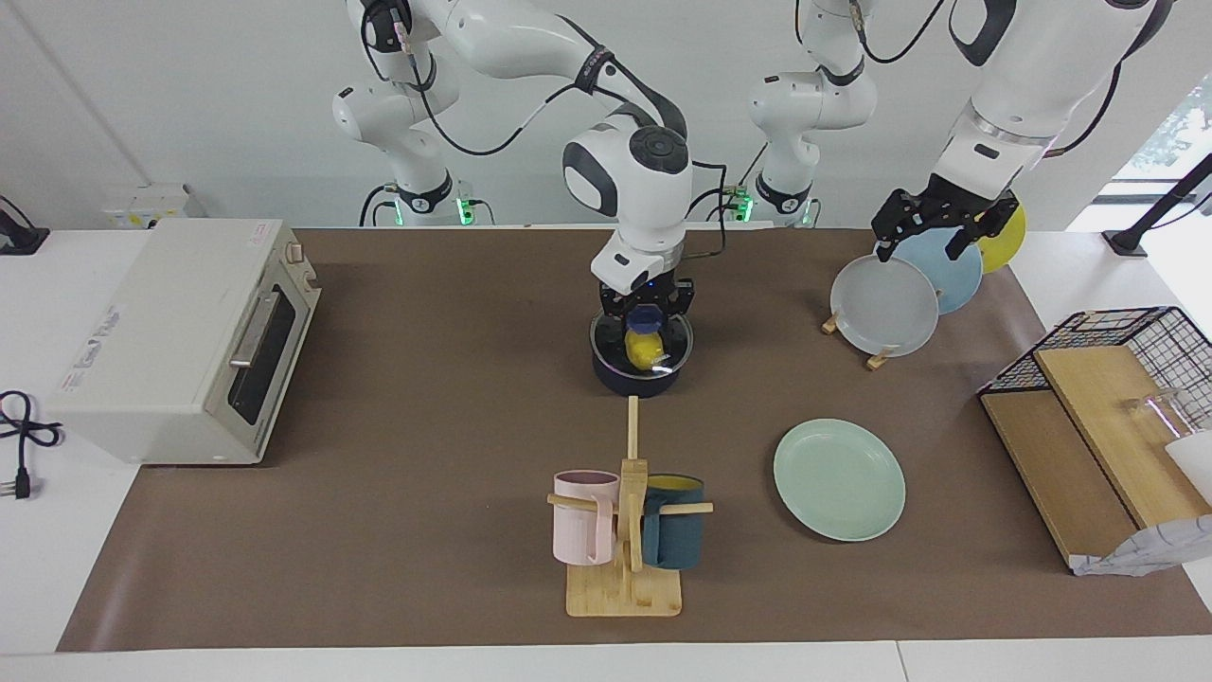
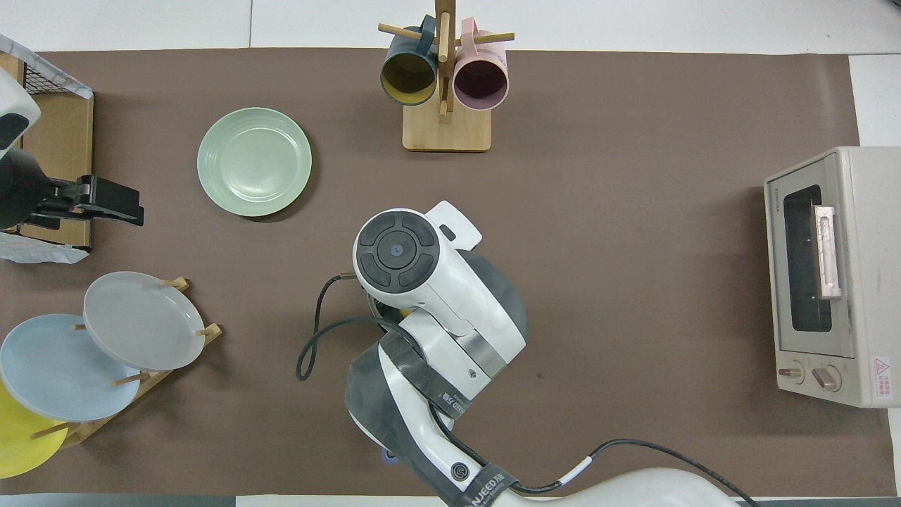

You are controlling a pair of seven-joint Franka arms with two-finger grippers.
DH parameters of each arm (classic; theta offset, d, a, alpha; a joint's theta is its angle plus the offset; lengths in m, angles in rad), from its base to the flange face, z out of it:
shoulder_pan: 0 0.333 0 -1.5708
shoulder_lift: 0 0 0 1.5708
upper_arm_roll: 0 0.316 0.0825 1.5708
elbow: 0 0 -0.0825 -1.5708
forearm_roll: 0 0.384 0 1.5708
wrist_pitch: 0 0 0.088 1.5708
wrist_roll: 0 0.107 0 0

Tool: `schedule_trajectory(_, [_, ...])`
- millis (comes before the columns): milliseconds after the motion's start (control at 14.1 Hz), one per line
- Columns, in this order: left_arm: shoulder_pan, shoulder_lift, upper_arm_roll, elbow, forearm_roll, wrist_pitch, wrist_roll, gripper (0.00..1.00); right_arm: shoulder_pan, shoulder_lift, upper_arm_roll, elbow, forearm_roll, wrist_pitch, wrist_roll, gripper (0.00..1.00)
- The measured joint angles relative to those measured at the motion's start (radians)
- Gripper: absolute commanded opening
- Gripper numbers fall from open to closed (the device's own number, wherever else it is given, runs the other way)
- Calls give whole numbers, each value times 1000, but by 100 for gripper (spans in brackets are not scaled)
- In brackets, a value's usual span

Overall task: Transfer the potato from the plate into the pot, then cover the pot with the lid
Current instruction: 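Lower the glass lid onto the pot with the right gripper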

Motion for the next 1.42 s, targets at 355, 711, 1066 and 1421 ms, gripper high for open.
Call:
schedule_trajectory(355, [0, 0, 0, 0, 0, 0, -1, 100, 0, -14, 6, -29, 0, 4, 7, 0])
schedule_trajectory(711, [0, 0, 0, 0, 0, 0, -1, 100, 1, -15, 9, -34, 0, -3, 43, 0])
schedule_trajectory(1066, [0, -1, 0, 0, 0, 0, -1, 100, 1, -16, 9, -36, 0, -3, 44, 36])
schedule_trajectory(1421, [0, -2, 0, 0, 0, 0, -1, 100, 0, -21, 9, -37, 0, -3, 44, 100])
